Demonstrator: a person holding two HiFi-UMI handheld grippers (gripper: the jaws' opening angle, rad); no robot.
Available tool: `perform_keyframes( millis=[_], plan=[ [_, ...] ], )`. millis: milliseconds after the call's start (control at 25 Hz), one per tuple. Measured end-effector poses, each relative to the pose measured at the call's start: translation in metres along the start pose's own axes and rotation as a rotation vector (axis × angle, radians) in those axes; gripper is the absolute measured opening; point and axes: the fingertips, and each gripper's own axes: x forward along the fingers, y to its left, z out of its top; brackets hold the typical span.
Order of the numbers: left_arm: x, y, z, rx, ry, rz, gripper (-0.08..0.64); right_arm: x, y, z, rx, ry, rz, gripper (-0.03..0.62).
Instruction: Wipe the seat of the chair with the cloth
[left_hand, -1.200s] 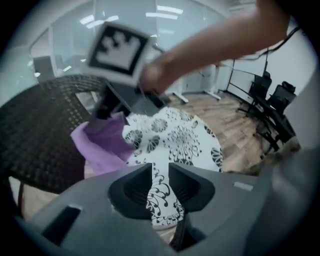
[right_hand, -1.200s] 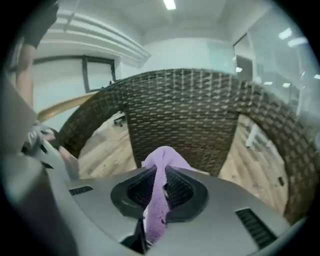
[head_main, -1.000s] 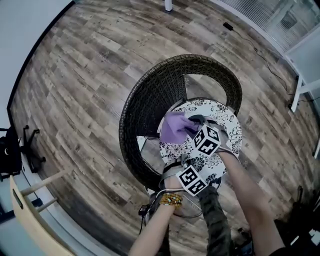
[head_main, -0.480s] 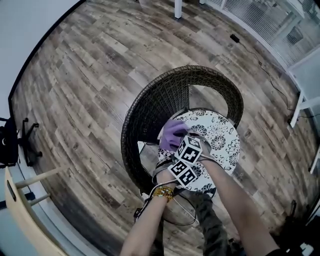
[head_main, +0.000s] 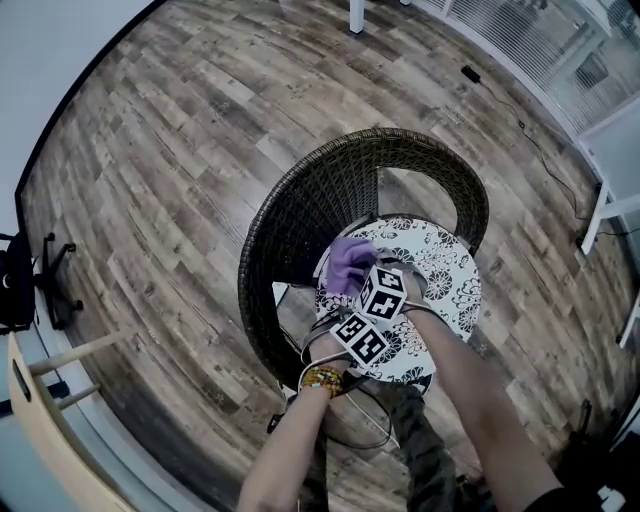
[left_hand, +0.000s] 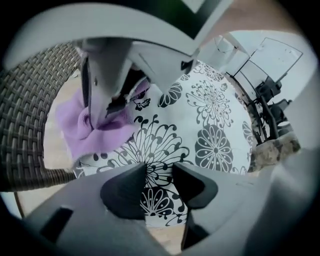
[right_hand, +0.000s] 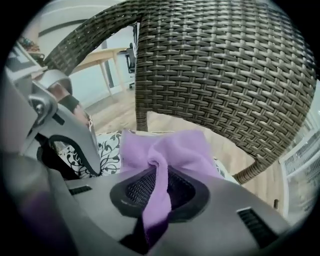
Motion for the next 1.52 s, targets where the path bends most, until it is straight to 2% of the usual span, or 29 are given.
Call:
perform_keyframes(
  millis=[160,480,560,600,680,720,800,880,1000,1080,1160,1240,1360,1520],
  plan=[
    [0.001,0.000,-0.001,-0.020,0.000,-0.015,0.172,-0.012,-0.039,-0.024,0.021,0.026,-0.105,0.049],
    [0.001,0.002,-0.002,-0.039,0.000,-0.036,0.172,-0.061,-0.133,-0.090,0.188,0.120,-0.345,0.048],
    [0.001,0.001,-0.002,-0.039,0.000,-0.036,0.172,-0.078,-0.148,-0.096,0.281,0.076,-0.406,0.048],
    [0.002,0.001,-0.001,-0.037,0.000,-0.036,0.172,-0.087,-0.152,-0.094,0.333,0.021,-0.420,0.048],
    [0.001,0.001,-0.001,-0.014,0.006,-0.032,0.173,-0.102,-0.146,-0.074,0.392,-0.130,-0.387,0.048],
    [-0.001,0.002,-0.001,0.020,0.012,-0.019,0.173,-0.107,-0.135,-0.058,0.379,-0.203,-0.339,0.049],
    [-0.012,0.000,0.005,0.127,0.010,0.036,0.181,-0.113,-0.101,-0.025,0.301,-0.311,-0.222,0.048],
    [-0.027,-0.012,0.020,0.222,-0.036,0.079,0.144,-0.118,-0.061,0.006,0.240,-0.398,-0.075,0.049],
    [-0.041,-0.053,0.040,0.282,-0.117,0.048,0.149,-0.114,0.000,0.037,0.171,-0.462,0.175,0.049],
    [-0.035,-0.075,0.045,0.326,-0.117,0.033,0.158,-0.098,0.032,0.042,0.093,-0.416,0.273,0.051],
    [-0.020,-0.081,0.041,0.351,-0.070,0.029,0.161,-0.076,0.044,0.040,0.025,-0.346,0.275,0.052],
    [-0.009,-0.076,0.034,0.314,-0.026,0.005,0.161,-0.054,0.042,0.035,-0.010,-0.285,0.227,0.057],
    [-0.014,-0.059,0.023,0.230,-0.009,-0.046,0.187,-0.026,0.039,0.023,-0.057,-0.198,0.179,0.094],
    [-0.007,-0.029,0.000,0.210,0.051,-0.037,0.207,-0.007,0.041,0.011,-0.071,-0.138,0.178,0.095]
  ],
)
